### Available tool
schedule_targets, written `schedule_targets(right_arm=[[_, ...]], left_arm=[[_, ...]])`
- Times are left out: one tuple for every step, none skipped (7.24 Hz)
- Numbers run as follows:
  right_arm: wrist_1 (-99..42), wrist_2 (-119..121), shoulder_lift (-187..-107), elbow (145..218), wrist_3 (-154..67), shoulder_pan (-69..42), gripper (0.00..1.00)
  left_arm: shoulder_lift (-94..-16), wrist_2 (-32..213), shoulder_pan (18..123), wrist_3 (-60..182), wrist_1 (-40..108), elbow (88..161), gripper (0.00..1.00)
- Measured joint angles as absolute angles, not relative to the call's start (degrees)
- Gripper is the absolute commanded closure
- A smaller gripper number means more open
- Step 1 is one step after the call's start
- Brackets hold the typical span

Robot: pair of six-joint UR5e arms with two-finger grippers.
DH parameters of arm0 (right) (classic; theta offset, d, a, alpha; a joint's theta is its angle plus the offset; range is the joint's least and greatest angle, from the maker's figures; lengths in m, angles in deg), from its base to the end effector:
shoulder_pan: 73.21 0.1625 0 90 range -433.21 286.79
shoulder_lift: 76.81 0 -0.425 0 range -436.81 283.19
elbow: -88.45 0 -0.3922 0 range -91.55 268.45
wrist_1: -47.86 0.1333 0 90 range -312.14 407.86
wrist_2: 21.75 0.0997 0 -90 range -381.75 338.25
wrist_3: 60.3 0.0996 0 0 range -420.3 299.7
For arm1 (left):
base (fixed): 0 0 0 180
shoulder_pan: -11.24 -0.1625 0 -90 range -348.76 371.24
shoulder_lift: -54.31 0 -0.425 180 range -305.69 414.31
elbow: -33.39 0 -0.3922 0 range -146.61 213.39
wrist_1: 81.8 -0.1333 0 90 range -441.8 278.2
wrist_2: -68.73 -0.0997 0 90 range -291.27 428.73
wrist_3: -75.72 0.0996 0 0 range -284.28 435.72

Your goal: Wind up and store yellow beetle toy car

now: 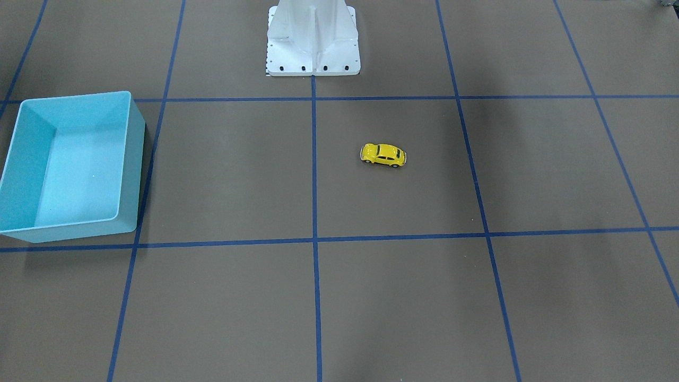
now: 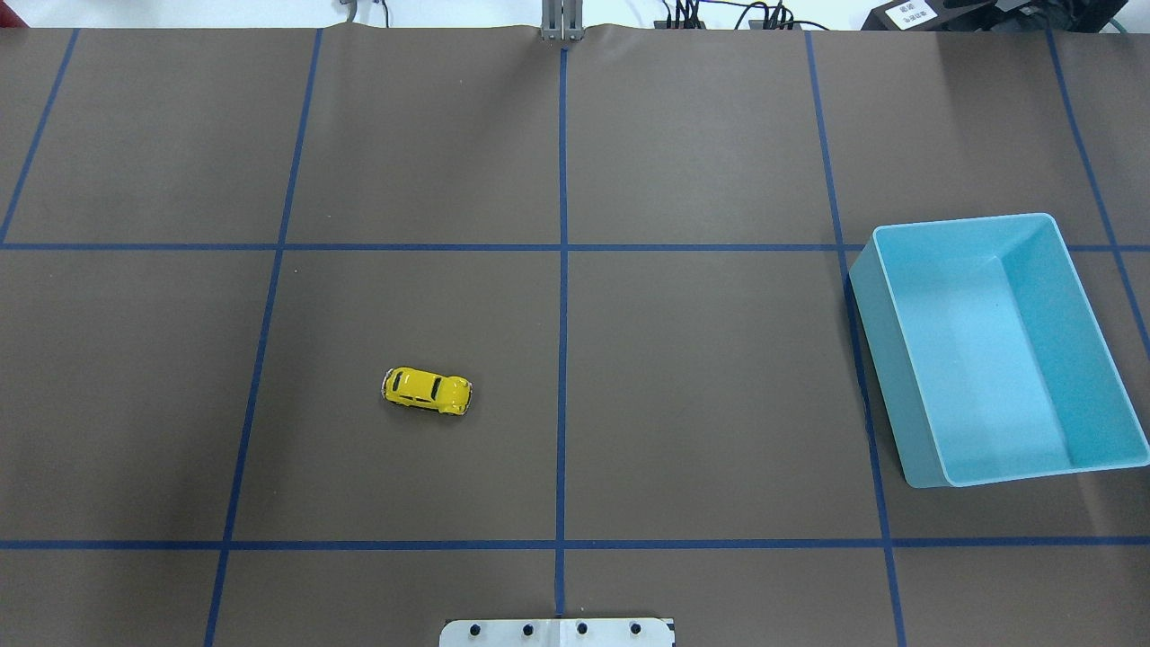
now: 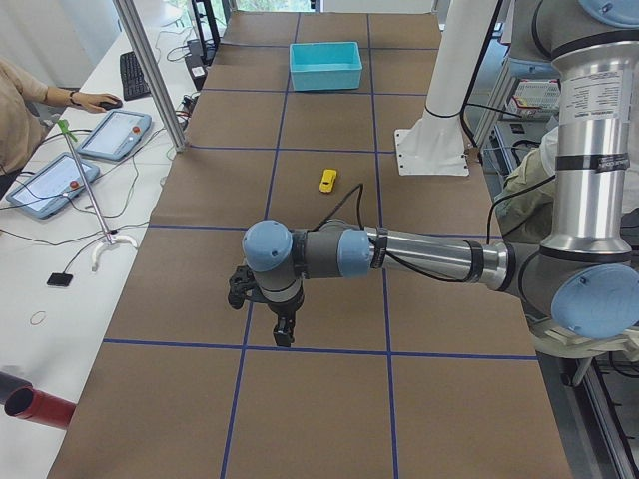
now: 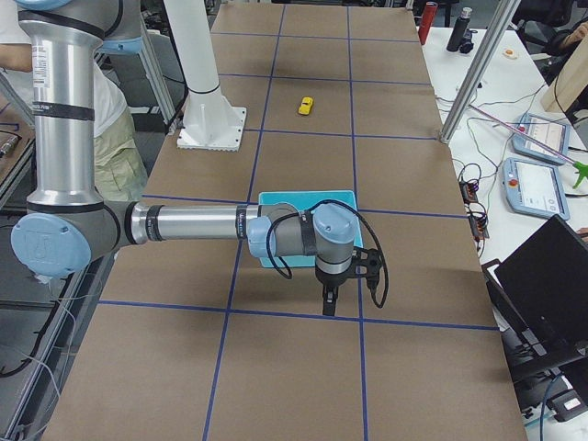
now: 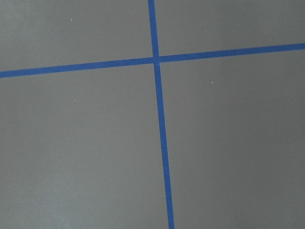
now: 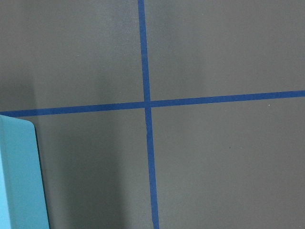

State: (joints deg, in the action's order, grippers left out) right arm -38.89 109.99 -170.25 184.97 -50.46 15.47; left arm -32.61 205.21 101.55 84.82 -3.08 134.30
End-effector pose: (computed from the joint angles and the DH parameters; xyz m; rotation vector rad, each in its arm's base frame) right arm 0.0561 -0.4748 0.6285 0.0343 -0.7348 0.1017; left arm -0.0636 -0.4608 0.6079 0.0098 0.8134 0.1204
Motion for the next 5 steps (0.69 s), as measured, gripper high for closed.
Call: schedule_targets(right_arm=[[-38.89,109.99,-170.32,185.01,-50.46,15.47,0.0],[-38.89,110.02,-170.42,185.03,-50.48,15.48,0.0],[-38.89,110.03,-170.54,185.04,-50.51,15.49,0.0],[-38.89,110.02,-170.62,185.04,-50.53,15.49,0.0],[-38.89,110.02,-170.65,185.0,-50.54,15.48,0.0]], left_arm=[[-32.72,205.17,101.58,84.92,-2.98,134.79,0.0],[-33.04,204.92,101.53,84.96,-2.87,135.14,0.0],[-33.29,204.7,101.38,84.98,-2.75,135.39,0.0],[-33.36,204.63,101.24,85.01,-2.66,135.53,0.0],[-33.37,204.61,101.26,85.02,-2.67,135.7,0.0]])
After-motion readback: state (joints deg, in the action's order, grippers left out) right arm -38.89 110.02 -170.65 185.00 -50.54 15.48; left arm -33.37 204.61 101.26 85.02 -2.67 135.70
